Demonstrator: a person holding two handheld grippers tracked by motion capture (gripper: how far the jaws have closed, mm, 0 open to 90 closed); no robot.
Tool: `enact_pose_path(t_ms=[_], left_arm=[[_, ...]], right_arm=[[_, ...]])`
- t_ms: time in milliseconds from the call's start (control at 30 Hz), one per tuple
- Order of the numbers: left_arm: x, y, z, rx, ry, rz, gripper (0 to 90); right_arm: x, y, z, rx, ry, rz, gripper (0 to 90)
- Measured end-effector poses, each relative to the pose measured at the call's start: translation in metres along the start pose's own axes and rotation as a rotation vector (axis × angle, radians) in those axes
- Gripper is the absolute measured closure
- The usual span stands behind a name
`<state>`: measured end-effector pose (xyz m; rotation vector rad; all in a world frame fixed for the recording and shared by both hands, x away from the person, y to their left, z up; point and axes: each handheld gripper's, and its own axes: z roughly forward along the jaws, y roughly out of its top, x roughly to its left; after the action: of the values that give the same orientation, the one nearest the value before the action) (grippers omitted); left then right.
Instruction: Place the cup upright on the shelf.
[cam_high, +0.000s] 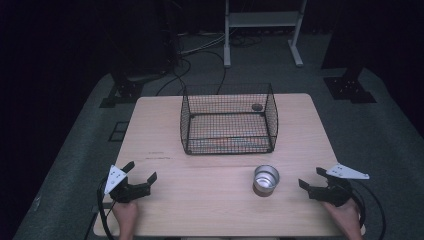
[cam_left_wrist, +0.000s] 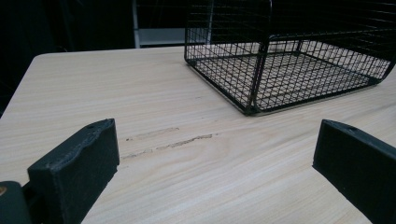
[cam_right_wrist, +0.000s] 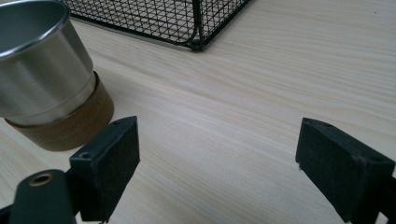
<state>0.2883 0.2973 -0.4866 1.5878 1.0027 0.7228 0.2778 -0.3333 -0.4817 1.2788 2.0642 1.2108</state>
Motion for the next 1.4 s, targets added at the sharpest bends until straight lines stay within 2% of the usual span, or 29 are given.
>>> enact_pose_path(t_ms=[300, 700, 1100, 1233, 1400], left_arm=[[0.0, 0.0, 0.0, 0.0, -0.003, 0.004, 0.0], [-0.001, 0.0, -0.001, -0.011, -0.011, 0.003, 0.0], [-0.001, 0.0, -0.002, -0.01, -0.01, 0.006, 0.0], [0.0, 0.0, -0.002, -0.012, -0.007, 0.004, 0.0], [-0.001, 0.0, -0.002, -0.01, -0.01, 0.007, 0.0]], right_arm=[[0.002, 0.0, 0.0, 0.0, 0.009, -0.005, 12.8], [0.011, 0.002, -0.004, 0.011, 0.057, -0.037, 12.8], [0.028, 0.011, -0.006, 0.015, 0.093, -0.087, 11.0], [0.037, 0.015, -0.006, 0.023, 0.111, -0.122, 10.3], [0.042, 0.015, -0.001, 0.04, 0.134, -0.13, 8.5]])
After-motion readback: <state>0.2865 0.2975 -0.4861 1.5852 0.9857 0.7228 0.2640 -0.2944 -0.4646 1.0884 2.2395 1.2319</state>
